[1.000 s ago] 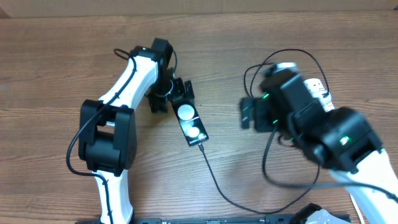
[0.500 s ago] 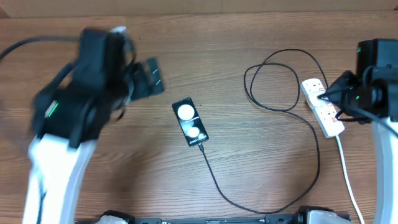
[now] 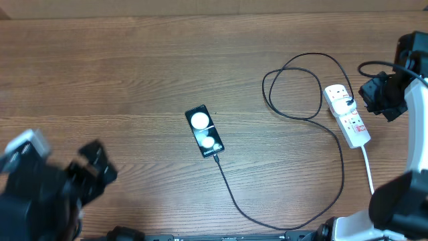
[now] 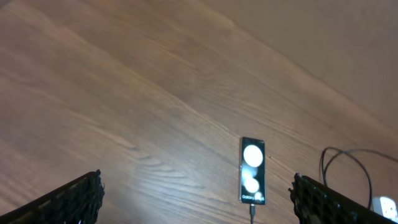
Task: Plug charger to phone and switch on socket
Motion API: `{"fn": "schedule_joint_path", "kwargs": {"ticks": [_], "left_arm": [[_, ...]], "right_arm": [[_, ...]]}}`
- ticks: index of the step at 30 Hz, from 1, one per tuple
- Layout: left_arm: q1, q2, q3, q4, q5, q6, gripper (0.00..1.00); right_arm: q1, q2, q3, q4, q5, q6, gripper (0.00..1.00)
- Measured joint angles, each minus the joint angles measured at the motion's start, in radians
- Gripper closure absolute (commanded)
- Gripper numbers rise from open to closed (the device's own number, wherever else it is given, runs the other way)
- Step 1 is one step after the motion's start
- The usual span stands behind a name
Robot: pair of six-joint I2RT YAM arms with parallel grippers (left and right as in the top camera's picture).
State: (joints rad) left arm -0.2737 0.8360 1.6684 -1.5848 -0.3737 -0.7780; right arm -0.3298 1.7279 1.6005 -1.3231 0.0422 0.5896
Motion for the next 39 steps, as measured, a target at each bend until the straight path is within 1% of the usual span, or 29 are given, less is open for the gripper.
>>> {"fn": "schedule_joint_path", "kwargs": {"ticks": [2, 5, 11, 19, 28, 31, 33, 37, 39], "left_arm": [[0.000, -0.043, -0.018, -0.042, -0.015, -0.014, 0.00], [0.000, -0.060, -0.037, -0.096, -0.024, -0.028, 0.00], [0.000, -0.056, -0.061, -0.102, -0.025, -0.032, 0.00], [0.000, -0.056, -0.061, -0.103, -0.025, -0.032, 0.00], [0.001, -0.056, -0.061, -0.103, -0.025, -0.032, 0.00], [0.037, -0.059, -0.061, -0.102, -0.025, -0.032, 0.00], [0.089, -0.071, -0.066, -0.102, -0.025, -0.032, 0.00], [0.195, -0.141, -0.069, -0.102, -0.025, -0.032, 0.00], [0.219, -0.193, -0.069, -0.103, -0.025, -0.032, 0.00]], "right_arm": [[-0.031, 0.051, 0.000, 0.039, -0.027, -0.030, 0.96], [-0.061, 0.124, 0.001, 0.053, -0.064, -0.063, 0.96], [-0.081, 0.254, 0.001, 0.078, -0.107, -0.104, 0.96], [-0.107, 0.301, 0.001, 0.105, -0.165, -0.156, 0.96], [-0.115, 0.349, 0.001, 0.153, -0.177, -0.193, 0.96], [-0.115, 0.359, 0.001, 0.159, -0.187, -0.198, 0.96], [-0.115, 0.359, 0.001, 0.165, -0.193, -0.198, 0.96], [-0.115, 0.359, 0.001, 0.181, -0.195, -0.199, 0.96], [-0.115, 0.359, 0.001, 0.184, -0.195, -0.198, 0.96]]}}
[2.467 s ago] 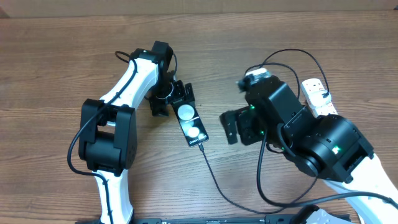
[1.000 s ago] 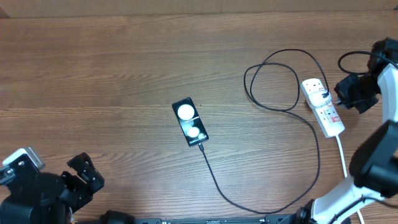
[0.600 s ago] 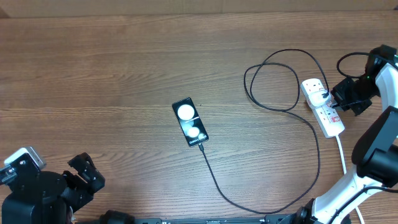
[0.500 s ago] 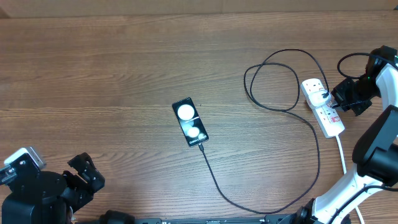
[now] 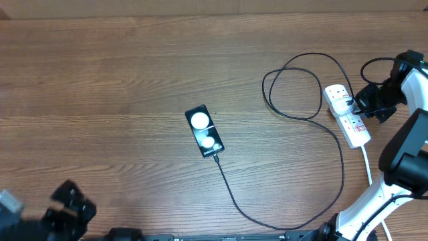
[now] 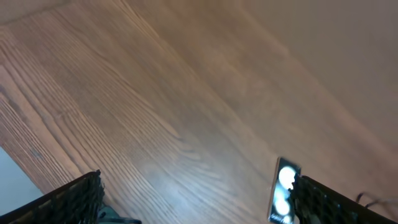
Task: Plug charger to phone and switch on socket
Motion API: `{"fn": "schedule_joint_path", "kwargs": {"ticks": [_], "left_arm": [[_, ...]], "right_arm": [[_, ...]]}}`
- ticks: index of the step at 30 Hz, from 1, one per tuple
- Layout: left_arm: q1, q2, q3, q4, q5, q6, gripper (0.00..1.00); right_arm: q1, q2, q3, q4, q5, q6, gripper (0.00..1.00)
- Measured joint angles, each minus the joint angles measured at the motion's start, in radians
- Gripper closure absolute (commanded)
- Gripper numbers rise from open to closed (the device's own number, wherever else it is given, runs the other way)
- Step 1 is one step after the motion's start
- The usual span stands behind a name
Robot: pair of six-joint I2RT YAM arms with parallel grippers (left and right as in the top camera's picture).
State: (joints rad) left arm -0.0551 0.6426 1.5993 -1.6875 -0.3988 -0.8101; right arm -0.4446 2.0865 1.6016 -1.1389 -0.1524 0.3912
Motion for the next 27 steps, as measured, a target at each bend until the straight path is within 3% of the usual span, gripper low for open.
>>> {"fn": "schedule_joint_path", "kwargs": {"ticks": [12, 22, 27], "left_arm": [[0.006, -0.246, 0.000, 0.000, -0.002, 0.000, 0.01], [0.006, -0.283, 0.000, -0.002, -0.003, 0.000, 0.00], [0.010, -0.283, 0.000, -0.002, -0.003, 0.000, 0.00]], "right_arm": [[0.000, 0.010, 0.000, 0.015, 0.002, 0.000, 0.96], [-0.001, 0.038, 0.009, -0.002, -0.004, 0.000, 0.96], [-0.004, 0.041, 0.030, -0.106, 0.044, 0.005, 0.96]]}}
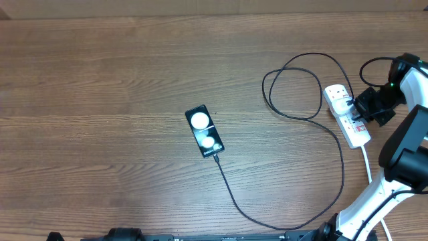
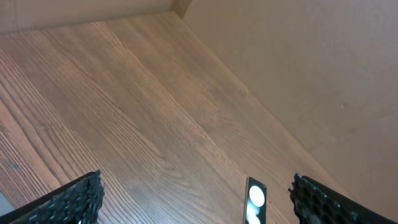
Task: Plug charger to phone and switch on socket
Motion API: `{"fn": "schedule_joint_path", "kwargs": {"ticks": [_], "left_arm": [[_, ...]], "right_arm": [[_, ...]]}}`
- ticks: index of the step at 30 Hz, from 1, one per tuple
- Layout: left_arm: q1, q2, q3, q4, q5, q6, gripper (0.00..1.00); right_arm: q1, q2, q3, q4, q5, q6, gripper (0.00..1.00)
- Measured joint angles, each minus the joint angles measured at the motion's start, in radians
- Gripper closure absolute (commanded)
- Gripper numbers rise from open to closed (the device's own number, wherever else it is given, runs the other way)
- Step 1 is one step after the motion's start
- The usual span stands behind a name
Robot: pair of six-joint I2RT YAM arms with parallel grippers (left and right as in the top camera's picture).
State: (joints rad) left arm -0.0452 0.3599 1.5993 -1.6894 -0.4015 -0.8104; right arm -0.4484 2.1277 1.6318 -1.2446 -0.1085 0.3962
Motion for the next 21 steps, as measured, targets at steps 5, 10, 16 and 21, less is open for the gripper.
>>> {"fn": "schedule_joint_path", "kwargs": {"ticks": [5, 10, 16, 21], "left_arm": [[0.035, -0.035, -0.002, 0.002, 0.000, 0.000, 0.00], [0.075, -0.143, -0.002, 0.002, 0.000, 0.000, 0.00], [0.079, -0.288, 0.000, 0.001, 0.000, -0.001, 0.00], [0.079, -0.345, 0.042, 0.002, -0.001, -0.003, 0.00]], "right_arm": [[-0.019, -0.033, 0.058, -0.065, 0.076, 0.014, 0.96], [-0.022, -0.254, 0.107, -0.018, 0.053, 0.044, 0.96], [-0.011, -0.603, 0.148, 0.473, -0.223, 0.174, 0.96], [0.071, -0.806, 0.170, 0.888, -0.340, 0.222, 0.90]]}}
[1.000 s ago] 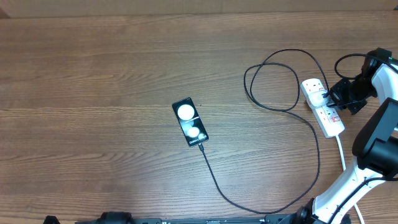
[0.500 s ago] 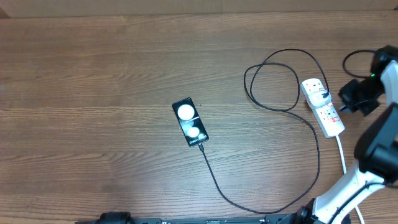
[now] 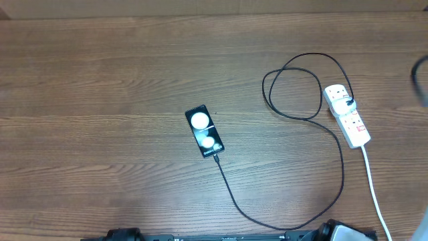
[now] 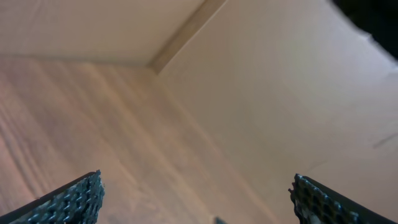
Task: Plug charger to phone and switch on socket
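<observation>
The black phone (image 3: 204, 131) lies face up mid-table, its screen showing two white circles. A black charger cable (image 3: 231, 194) is plugged into its near end and loops right and back to a plug (image 3: 349, 102) in the white power strip (image 3: 347, 114). A small red mark shows on the strip near its switch. Neither arm is over the table in the overhead view. My left gripper (image 4: 198, 200) is open, its mesh fingertips (image 4: 78, 198) wide apart at the frame's lower corners, facing the table's far edge and a beige wall. My right gripper is out of view.
The strip's white lead (image 3: 372, 179) runs off the near right edge. A dark blur (image 3: 421, 75) shows at the right edge of the overhead view. A beige wall (image 4: 292, 81) stands behind the wooden table (image 3: 100, 100).
The right arm, which had its gripper at the power strip, has left the overhead view. The left wrist view has tilted further up, and the phone has nearly dropped out of it.
At first the left arm was at the table's near left corner and the right gripper hung beside the power strip. The left arm then sat lower, then was gone from overhead, while the right gripper was against the strip. Now both arms are off the table; the cable stays in the phone.
</observation>
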Motion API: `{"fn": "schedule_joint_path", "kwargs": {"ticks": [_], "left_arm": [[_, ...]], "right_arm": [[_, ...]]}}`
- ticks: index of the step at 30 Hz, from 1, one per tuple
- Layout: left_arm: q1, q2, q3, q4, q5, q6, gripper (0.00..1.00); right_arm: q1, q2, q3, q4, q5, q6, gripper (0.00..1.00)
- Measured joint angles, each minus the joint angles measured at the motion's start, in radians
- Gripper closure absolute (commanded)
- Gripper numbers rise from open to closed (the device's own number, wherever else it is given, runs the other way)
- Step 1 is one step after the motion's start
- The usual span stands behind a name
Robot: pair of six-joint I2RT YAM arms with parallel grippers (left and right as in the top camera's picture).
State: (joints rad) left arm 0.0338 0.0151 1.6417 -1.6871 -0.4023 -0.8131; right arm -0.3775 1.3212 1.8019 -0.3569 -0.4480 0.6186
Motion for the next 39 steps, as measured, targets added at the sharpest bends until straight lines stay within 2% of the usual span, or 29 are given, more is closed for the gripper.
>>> {"fn": "schedule_joint_path", "kwargs": {"ticks": [2, 4, 12, 19, 24, 29, 33, 39], "left_arm": [[0.000, 0.000, 0.004, -0.001, 0.000, 0.000, 0.01], [0.000, 0.000, 0.001, -0.001, 0.000, 0.000, 0.00], [0.000, 0.000, 0.000, -0.003, 0.000, 0.000, 0.00], [0.000, 0.000, 0.000, -0.003, 0.000, 0.000, 0.00], [0.000, 0.000, 0.000, 0.000, 0.000, -0.004, 0.01], [0.000, 0.000, -0.017, 0.080, -0.032, -0.060, 0.01], [0.000, 0.000, -0.096, 0.145, -0.051, -0.079, 0.01], [0.000, 0.000, -0.344, 0.459, -0.056, -0.095, 0.01]], "right_arm": [[0.035, -0.061, 0.005, 0.027, -0.012, -0.039, 0.87], [0.056, -0.124, 0.006, -0.014, -0.009, -0.103, 0.86], [0.059, -0.269, -0.011, -0.349, 0.117, -0.348, 0.88], [0.065, -0.468, -0.165, -0.419, 0.193, -0.409, 0.90], [0.148, -0.660, -0.266, -0.405, 0.198, -0.406, 0.90], [0.228, -0.799, -0.361, -0.398, 0.203, -0.404, 0.89], [0.261, -0.887, -0.405, -0.401, 0.205, -0.401, 0.86], [0.303, -1.019, -0.401, -0.422, 0.210, -0.402, 0.84]]}}
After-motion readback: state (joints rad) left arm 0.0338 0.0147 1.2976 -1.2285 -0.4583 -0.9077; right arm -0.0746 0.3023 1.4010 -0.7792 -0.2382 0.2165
